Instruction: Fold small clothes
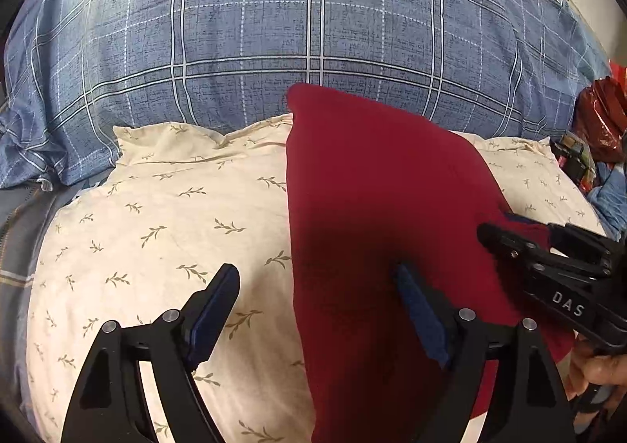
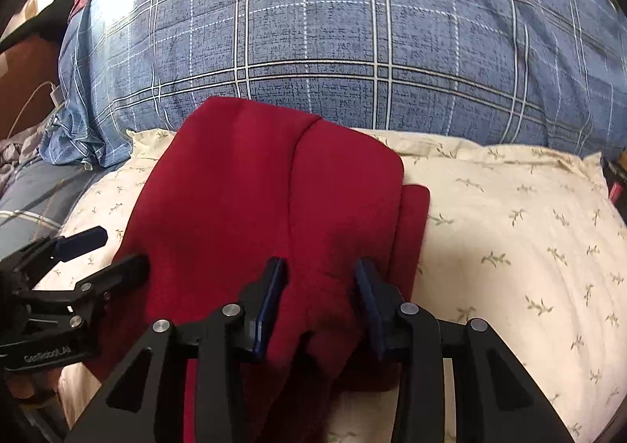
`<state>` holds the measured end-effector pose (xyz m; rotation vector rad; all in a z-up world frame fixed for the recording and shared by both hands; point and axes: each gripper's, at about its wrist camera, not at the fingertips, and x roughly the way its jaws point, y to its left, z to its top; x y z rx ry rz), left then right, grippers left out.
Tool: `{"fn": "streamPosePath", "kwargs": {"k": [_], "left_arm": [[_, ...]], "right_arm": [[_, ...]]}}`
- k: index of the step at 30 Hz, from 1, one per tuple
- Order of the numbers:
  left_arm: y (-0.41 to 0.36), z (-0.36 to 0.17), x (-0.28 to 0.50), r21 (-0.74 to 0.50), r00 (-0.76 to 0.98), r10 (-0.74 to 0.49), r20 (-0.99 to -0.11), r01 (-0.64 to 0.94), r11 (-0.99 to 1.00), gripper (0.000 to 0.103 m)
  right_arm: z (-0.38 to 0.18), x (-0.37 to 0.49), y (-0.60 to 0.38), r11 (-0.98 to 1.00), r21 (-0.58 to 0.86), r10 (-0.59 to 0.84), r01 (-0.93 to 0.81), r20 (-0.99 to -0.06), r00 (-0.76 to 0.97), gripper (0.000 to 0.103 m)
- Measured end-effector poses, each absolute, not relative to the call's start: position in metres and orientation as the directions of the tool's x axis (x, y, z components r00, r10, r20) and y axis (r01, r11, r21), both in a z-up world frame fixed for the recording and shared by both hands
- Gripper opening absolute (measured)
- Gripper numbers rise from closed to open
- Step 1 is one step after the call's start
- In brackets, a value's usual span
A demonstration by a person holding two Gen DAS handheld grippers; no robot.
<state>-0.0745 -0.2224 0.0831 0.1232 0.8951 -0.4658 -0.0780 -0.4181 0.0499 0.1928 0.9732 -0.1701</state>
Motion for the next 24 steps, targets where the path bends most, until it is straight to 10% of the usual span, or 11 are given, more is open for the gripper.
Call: {"fn": "streamPosePath", "kwargs": {"k": [24], "left_arm": [[-0.219,0.078,-0.027,-0.205,0.442,-0.382,-0.812,0.395,0.895,0.083]], "right_arm": [[0.056,-0.093,-0.424,0.954,0.177,0.011,0.243,-0.828,0.560,0.056]]}}
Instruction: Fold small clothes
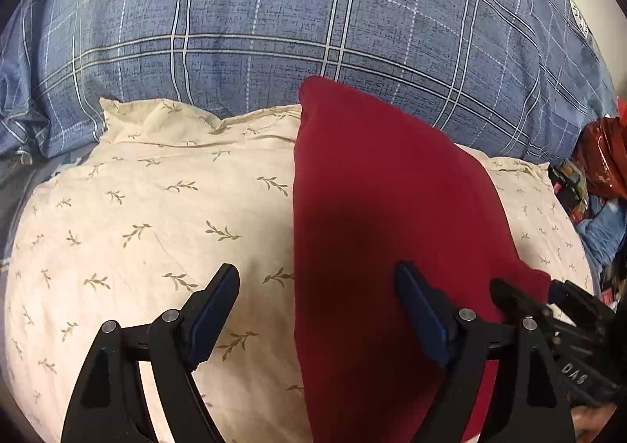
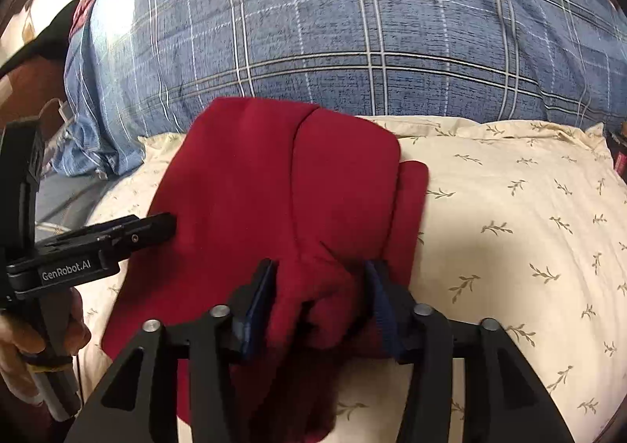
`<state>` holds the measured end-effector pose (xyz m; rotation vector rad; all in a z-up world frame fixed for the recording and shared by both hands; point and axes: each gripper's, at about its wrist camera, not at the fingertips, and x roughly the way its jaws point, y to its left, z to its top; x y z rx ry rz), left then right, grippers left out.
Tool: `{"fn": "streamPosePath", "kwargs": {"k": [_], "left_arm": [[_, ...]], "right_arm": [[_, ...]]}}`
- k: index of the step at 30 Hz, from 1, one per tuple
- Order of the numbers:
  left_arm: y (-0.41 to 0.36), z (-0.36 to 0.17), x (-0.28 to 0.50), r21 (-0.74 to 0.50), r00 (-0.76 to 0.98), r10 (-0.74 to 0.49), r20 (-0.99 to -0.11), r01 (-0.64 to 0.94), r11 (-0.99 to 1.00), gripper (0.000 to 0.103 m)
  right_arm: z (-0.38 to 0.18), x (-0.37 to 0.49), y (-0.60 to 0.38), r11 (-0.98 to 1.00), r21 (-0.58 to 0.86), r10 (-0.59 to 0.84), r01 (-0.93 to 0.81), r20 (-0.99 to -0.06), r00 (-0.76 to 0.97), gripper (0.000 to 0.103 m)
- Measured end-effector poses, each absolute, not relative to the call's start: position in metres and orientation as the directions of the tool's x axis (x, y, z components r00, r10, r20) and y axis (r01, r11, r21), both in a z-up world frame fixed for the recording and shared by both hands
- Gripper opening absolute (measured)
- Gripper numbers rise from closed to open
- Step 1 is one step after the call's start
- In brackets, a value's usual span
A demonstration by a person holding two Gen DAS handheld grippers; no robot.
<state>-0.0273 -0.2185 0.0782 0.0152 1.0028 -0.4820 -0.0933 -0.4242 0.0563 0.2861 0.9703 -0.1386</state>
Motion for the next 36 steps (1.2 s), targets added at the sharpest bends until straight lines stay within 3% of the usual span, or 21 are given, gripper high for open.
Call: {"fn": "streamPosePath", "kwargs": {"k": [2,3,5,8,15,20,23,24,26,27,32,36], "left_arm": [[-0.214,0.084,-0.031,-0.201,0.441,-0.385,-0.811,0.407,0.891,0.083],[-0.212,0.087,-0.033,-0.196,0.444,-0.383,-0.810,0.412,0.890,0.083],[-0.207,0.091,-0.037,-0.189,0.444,-0.383,-0.810,0.421,0.887,0.082],[-0.199,0.090,-0.037,-0.231,0.414,-0.423,-0.806,0.438,0.869,0.082],[-0.194,0.062,-0.018,-0.412,0.309,-0.545,-0.780,0.403,0.817,0.090],[-0.203,0.047,-0.009,-0.451,0.285,-0.577,-0.766,0.400,0.798,0.101],[-0.213,0.041,-0.007,-0.447,0.286,-0.587,-0.758,0.427,0.786,0.100],[-0.216,0.041,-0.007,-0.439,0.289,-0.585,-0.758,0.439,0.784,0.098],[-0.222,0.039,-0.008,-0.471,0.254,-0.624,-0.739,0.467,0.748,0.065],[-0.223,0.040,-0.009,-0.478,0.249,-0.627,-0.738,0.463,0.746,0.064],[-0.221,0.048,-0.017,-0.457,0.257,-0.618,-0.743,0.479,0.749,0.051],[-0.206,0.070,-0.045,-0.461,0.237,-0.630,-0.740,0.504,0.731,0.048]], "right_arm": [[0.062,-0.099,-0.431,0.940,0.226,0.039,0.254,-0.814,0.580,0.063],[0.066,-0.103,-0.436,0.933,0.239,0.036,0.267,-0.804,0.594,0.072],[0.071,-0.109,-0.447,0.923,0.240,0.001,0.302,-0.785,0.619,0.081],[0.070,-0.111,-0.463,0.903,0.290,0.021,0.317,-0.766,0.642,0.085],[0.030,-0.094,-0.484,0.811,0.499,0.213,0.307,-0.739,0.639,0.090],[0.027,-0.081,-0.463,0.857,0.459,0.220,0.235,-0.738,0.638,0.090],[0.032,-0.076,-0.451,0.889,0.400,0.186,0.222,-0.759,0.625,0.080],[0.034,-0.076,-0.449,0.892,0.393,0.179,0.222,-0.759,0.626,0.069],[0.038,-0.078,-0.449,0.884,0.403,0.173,0.239,-0.755,0.632,0.055],[0.040,-0.079,-0.449,0.884,0.398,0.164,0.247,-0.757,0.633,0.049],[0.058,-0.088,-0.442,0.891,0.382,0.152,0.244,-0.759,0.633,0.041],[0.083,-0.105,-0.423,0.904,0.371,0.164,0.214,-0.762,0.627,0.040]]}}
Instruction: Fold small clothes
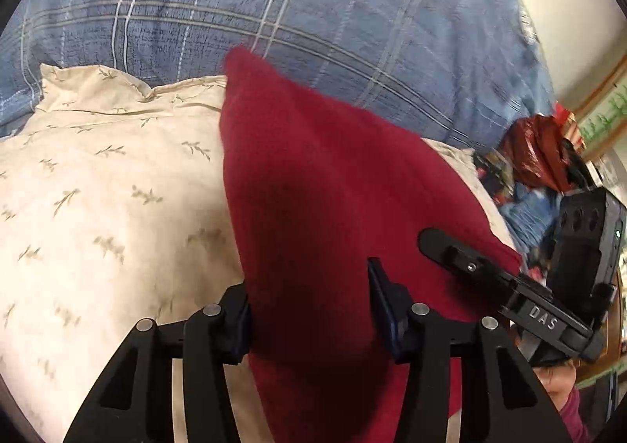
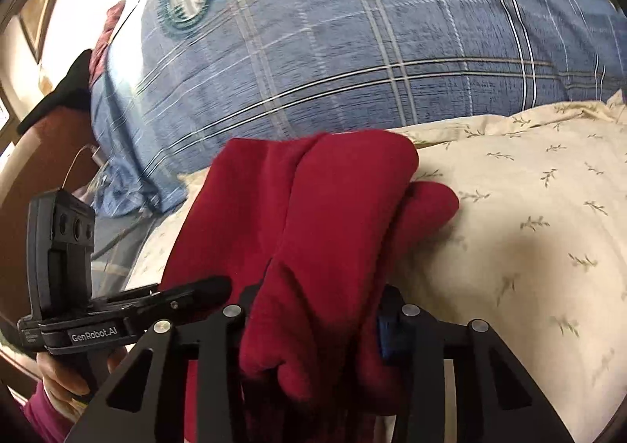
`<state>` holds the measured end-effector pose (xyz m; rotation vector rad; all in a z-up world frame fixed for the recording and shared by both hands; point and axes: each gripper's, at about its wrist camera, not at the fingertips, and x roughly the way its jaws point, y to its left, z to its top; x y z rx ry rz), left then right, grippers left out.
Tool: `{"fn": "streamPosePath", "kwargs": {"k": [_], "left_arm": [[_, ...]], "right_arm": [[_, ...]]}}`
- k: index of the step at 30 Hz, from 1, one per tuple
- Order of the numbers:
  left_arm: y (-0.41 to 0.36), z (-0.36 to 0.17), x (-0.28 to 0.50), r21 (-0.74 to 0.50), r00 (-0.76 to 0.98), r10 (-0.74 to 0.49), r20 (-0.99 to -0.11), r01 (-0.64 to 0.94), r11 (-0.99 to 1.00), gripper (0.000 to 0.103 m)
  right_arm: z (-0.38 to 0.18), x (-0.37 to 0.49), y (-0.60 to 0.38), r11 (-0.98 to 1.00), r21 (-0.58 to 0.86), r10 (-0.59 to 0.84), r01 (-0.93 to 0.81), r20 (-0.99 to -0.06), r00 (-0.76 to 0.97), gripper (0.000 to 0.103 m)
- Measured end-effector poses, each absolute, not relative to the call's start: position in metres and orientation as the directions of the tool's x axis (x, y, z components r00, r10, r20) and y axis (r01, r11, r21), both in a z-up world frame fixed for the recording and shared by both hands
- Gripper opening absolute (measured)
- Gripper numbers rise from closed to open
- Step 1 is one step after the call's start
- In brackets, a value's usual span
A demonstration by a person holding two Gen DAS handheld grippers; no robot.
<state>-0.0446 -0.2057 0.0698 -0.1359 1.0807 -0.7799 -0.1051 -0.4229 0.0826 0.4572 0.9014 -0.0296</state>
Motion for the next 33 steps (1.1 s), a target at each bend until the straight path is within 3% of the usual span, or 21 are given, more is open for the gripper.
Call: {"fn": "streamPosePath", "kwargs": {"k": [6,9,12,15,21,25,30,33], "left_arm": [[-0.158,0.095,-0.104,-0.435,0.246,-0.615,-0.749,0.518,0.737,0.049],[-0.147,0.084,-0.131,-0.370,0.254,-0.539,-0.803,0.497,0.785,0.050],[-0.143,0.070,-0.145,-0.314,0.277,-0.487,-0.828,0.490,0.814,0.057],[-0.137,0.090,-0.151,-0.262,0.331,-0.445,-0.832,0.473,0.841,0.060],[-0.142,0.126,-0.172,-0.110,0.496,-0.363,-0.789,0.467,0.877,0.068],[-0.153,0.111,-0.178,-0.028,0.519,-0.283,-0.807,0.445,0.895,0.069],[-0.168,0.097,-0.176,-0.009,0.534,-0.258,-0.805,0.424,0.906,0.076],[-0.170,0.093,-0.173,0.007,0.547,-0.251,-0.799,0.425,0.905,0.077]], "right_arm": [[0.097,-0.153,-0.389,0.882,0.449,0.280,0.145,-0.744,0.607,0.040],[0.074,-0.166,-0.375,0.872,0.464,0.321,0.156,-0.782,0.535,0.053],[0.062,-0.176,-0.375,0.884,0.423,0.278,0.202,-0.819,0.502,0.060],[0.089,-0.189,-0.377,0.905,0.368,0.210,0.212,-0.822,0.529,0.060],[0.138,-0.194,-0.343,0.973,0.213,0.118,0.089,-0.789,0.603,0.054],[0.119,-0.180,-0.312,0.991,0.128,0.090,0.029,-0.822,0.562,0.042],[0.083,-0.174,-0.299,0.999,-0.042,-0.046,0.020,-0.865,0.500,0.042],[0.073,-0.173,-0.303,0.999,-0.047,-0.054,0.026,-0.863,0.503,0.042]]}}
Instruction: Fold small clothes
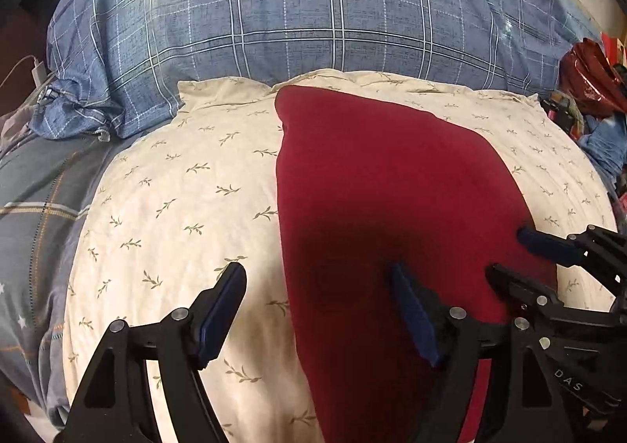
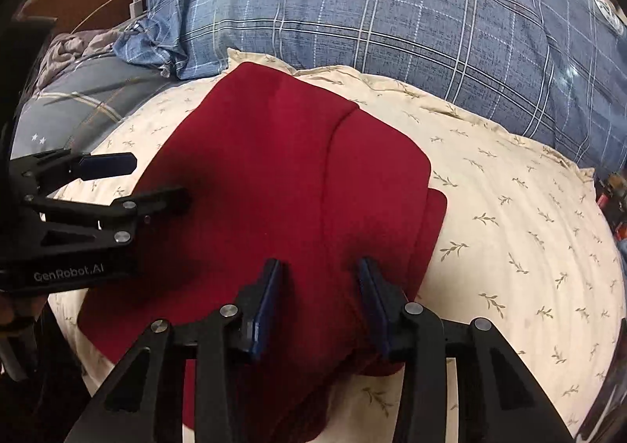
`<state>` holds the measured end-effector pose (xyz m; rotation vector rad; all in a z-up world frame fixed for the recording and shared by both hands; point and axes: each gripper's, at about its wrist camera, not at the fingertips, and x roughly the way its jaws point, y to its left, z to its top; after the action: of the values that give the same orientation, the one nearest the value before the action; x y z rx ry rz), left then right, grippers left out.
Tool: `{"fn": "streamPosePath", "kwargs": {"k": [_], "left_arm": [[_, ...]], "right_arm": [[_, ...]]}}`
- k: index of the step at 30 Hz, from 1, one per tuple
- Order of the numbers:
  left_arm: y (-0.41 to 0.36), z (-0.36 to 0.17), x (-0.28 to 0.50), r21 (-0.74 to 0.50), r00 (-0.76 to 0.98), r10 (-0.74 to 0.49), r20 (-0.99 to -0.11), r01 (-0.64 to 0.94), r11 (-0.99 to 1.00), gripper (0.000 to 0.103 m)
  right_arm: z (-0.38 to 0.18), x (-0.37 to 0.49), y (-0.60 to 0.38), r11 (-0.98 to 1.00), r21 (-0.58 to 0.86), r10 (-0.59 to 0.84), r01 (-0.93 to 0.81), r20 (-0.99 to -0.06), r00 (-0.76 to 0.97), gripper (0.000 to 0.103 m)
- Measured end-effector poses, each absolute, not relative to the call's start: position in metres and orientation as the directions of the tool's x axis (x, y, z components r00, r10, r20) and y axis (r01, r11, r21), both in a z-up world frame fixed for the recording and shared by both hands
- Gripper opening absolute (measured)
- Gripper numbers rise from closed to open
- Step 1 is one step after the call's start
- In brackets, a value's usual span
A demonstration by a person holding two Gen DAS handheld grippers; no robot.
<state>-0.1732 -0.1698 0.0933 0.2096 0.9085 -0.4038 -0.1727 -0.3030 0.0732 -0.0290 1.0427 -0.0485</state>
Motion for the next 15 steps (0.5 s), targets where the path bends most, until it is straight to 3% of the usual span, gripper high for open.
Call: {"fn": "streamPosePath", "kwargs": {"k": [7,15], "left_arm": [[-0.176,0.085,-0.181,0.051,0.593,-0.224,-0.774,0.410,0.911,0.077],[-0.170,0.093,-0.193,0.078,0.616,-0.204,-0.761,0.398,0.914,0.076]], "right_arm": [[0.071,-0.180,-0.299,0.997,-0.076,-0.082,0.032,-0.848,0.524,0.044],[0.094,-0.196,-0.299,0.997,-0.010,-0.048,0.073,-0.835,0.548,0.044]]}}
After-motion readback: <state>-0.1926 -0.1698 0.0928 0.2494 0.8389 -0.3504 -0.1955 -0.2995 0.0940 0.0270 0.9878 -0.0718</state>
